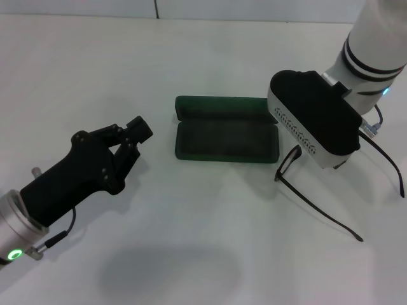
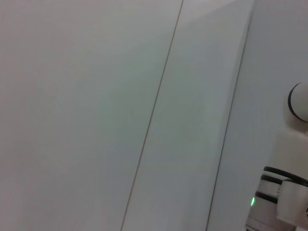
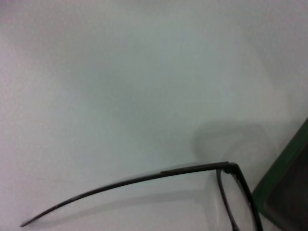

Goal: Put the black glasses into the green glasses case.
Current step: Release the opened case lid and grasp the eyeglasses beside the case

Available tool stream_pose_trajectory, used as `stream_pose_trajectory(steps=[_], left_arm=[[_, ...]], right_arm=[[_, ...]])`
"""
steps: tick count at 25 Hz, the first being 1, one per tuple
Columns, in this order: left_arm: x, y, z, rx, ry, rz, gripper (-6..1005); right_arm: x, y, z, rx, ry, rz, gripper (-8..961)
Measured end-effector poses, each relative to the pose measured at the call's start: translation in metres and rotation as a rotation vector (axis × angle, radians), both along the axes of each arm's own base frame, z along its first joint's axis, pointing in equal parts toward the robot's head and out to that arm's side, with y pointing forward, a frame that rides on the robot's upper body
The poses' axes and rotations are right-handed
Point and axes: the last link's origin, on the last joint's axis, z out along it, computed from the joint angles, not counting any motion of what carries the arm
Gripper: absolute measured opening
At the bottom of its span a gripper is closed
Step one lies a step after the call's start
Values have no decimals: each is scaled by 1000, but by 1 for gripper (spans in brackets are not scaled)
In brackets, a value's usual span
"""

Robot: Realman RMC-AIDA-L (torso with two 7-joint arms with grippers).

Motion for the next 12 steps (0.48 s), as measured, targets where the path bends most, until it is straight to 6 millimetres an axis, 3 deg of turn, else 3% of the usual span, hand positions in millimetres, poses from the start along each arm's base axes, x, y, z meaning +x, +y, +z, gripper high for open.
stream_pose_trajectory(steps=[5, 12], left_arm=[[-1, -2, -6, 5, 7, 7, 55], [-2, -1, -8, 9, 27, 11, 52]], right_arm=[[4, 2, -1, 5, -7, -10, 584], [5, 1, -3, 3, -5, -10, 350]])
